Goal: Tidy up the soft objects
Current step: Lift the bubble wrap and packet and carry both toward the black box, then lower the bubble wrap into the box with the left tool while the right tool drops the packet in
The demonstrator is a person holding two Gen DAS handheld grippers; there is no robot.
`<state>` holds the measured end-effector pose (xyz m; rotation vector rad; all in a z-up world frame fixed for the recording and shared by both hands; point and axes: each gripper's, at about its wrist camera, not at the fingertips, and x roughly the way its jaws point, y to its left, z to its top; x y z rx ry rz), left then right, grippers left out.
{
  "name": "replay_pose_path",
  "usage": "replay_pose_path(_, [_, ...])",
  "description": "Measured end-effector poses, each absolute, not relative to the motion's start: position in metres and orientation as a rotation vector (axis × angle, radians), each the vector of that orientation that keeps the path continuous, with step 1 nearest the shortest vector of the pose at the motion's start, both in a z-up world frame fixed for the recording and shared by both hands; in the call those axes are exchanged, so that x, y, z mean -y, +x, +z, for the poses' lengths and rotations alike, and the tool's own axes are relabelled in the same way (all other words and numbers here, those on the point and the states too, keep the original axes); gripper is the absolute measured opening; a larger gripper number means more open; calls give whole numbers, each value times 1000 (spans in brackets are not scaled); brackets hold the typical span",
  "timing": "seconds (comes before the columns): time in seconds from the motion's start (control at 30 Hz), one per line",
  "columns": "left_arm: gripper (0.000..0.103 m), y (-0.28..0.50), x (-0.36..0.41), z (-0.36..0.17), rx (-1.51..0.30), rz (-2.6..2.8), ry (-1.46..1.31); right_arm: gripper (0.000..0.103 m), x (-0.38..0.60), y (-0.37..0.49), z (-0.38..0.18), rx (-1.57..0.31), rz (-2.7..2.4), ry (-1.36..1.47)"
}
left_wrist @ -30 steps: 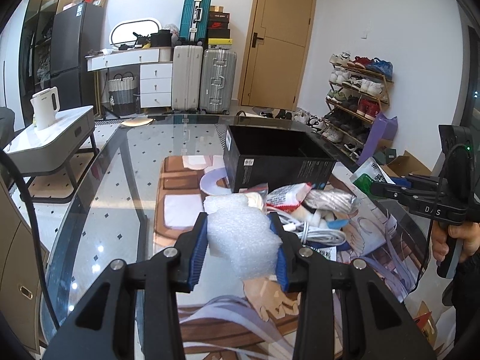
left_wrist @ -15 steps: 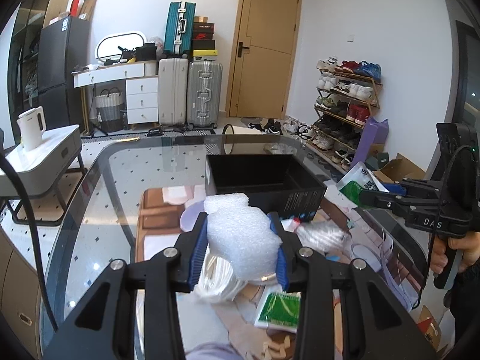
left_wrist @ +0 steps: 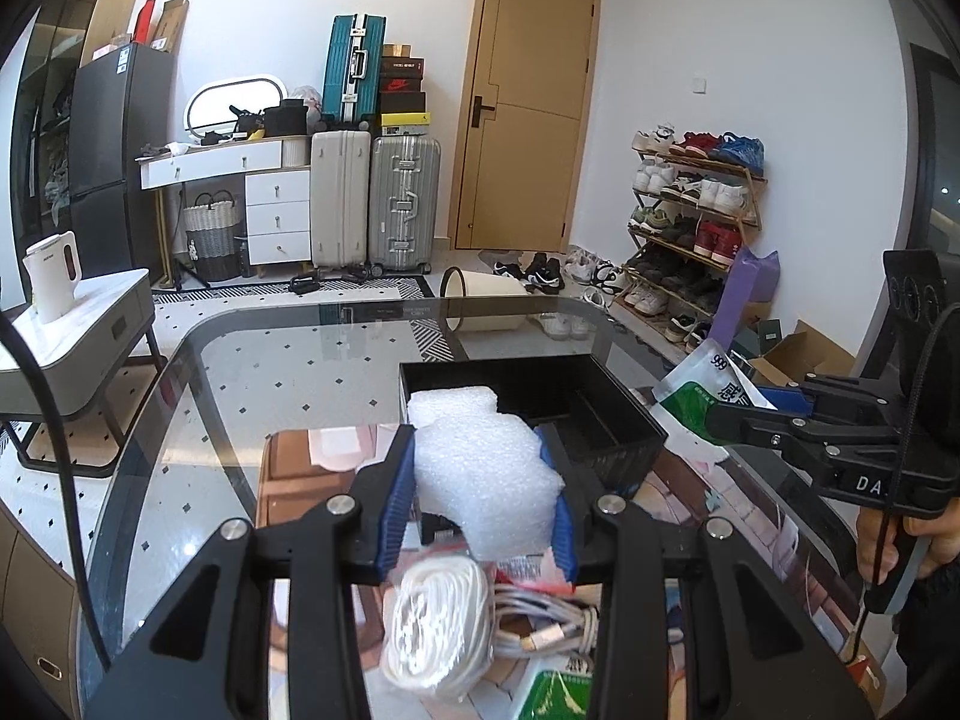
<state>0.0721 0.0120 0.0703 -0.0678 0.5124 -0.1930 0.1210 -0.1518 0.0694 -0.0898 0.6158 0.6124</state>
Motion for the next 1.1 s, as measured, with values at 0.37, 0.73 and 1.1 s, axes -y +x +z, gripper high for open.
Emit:
replay_pose_path(0.37, [37,99,-7,66,-512,-172,-42,28,142,144,72,-621,612,-70])
replay_pose_path(0.73, [37,128,-3,59,-525,-165,-44,28,136,166,69,-638,619,-59])
replay_pose_path(1.1, [37,149,3,46,-548,-172,-36,28,125,192,61,-664,625,-48])
